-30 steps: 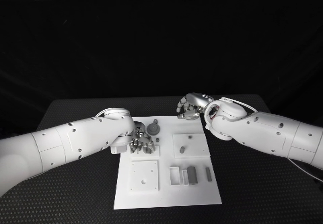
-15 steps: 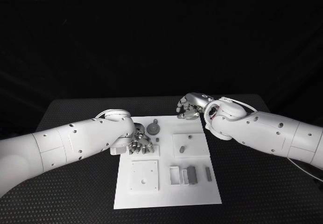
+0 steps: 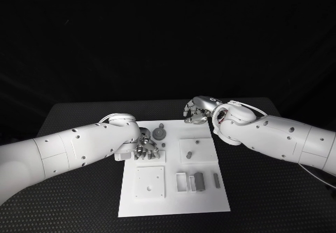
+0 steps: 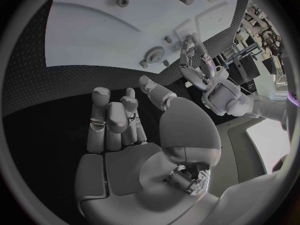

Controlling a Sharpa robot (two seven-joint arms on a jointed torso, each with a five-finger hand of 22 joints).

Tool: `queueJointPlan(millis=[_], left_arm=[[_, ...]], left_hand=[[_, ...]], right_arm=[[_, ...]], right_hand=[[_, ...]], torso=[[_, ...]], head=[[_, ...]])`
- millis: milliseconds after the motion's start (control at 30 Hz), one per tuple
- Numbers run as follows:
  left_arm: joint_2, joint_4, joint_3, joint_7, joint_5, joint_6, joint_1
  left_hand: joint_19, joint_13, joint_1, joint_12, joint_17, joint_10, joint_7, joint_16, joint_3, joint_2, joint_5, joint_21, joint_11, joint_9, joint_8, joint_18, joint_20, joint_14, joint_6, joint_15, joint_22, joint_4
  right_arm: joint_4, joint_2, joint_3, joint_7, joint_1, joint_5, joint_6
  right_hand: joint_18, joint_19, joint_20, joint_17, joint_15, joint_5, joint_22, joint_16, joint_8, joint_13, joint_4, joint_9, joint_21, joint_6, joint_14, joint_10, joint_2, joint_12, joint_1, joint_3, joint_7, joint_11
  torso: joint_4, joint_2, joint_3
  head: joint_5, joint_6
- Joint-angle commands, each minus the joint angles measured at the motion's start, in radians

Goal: Assemble the parts on the task board

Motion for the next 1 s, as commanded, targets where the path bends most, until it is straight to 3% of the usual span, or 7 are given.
queueJointPlan(millis=[33, 433, 1000], left_arm=[[0.002, -0.001, -0.004, 0.012, -0.005, -0.015, -0.006], [-0.004, -0.003, -0.003, 0.012, -0.004, -0.004, -0.006], [-0.019, -0.001, -0.003, 0.011, 0.006, 0.000, -0.006]], left_hand=[[-0.006, 0.002, 0.001, 0.005, -0.002, 0.002, -0.001, 0.007, 0.000, 0.022, -0.003, 0.006, 0.006, -0.001, -0.005, 0.003, -0.002, -0.008, -0.002, 0.002, 0.023, -0.009], [-0.007, 0.003, 0.041, 0.008, -0.008, 0.002, -0.003, 0.014, 0.008, 0.084, -0.003, 0.010, 0.004, -0.002, -0.007, 0.003, -0.002, -0.009, 0.008, 0.002, 0.023, -0.053], [-0.007, 0.003, 0.042, 0.008, -0.011, 0.002, -0.003, 0.015, 0.001, 0.080, -0.003, 0.010, 0.004, -0.003, -0.009, 0.001, 0.000, -0.010, 0.011, 0.004, 0.023, -0.059]], right_arm=[[0.000, 0.000, 0.000, 0.001, 0.000, -0.004, 0.011], [0.001, -0.002, 0.000, 0.001, 0.000, -0.004, 0.012], [0.000, -0.002, 0.000, 0.000, 0.000, -0.004, 0.013]], right_hand=[[0.015, 0.000, -0.008, -0.001, 0.001, 0.002, 0.015, -0.005, -0.004, -0.001, 0.007, 0.001, -0.006, 0.003, -0.006, -0.002, -0.009, -0.004, -0.001, -0.001, 0.013, 0.002], [0.015, 0.000, -0.008, -0.001, 0.001, 0.002, 0.015, -0.005, -0.004, -0.001, 0.008, 0.001, -0.007, 0.003, -0.006, -0.002, -0.009, -0.004, -0.001, -0.001, 0.013, 0.002], [0.015, 0.000, -0.008, -0.001, 0.001, 0.002, 0.015, -0.005, -0.004, -0.001, 0.009, 0.002, -0.007, 0.003, -0.006, -0.002, -0.010, -0.004, -0.001, -0.001, 0.014, 0.002]], torso=[[-0.0005, 0.000, 0.0001], [0.0001, 0.000, 0.0002], [0.0007, -0.001, -0.0006]], head=[[0.000, 0.001], [0.000, 0.000], [0.000, -0.001]])
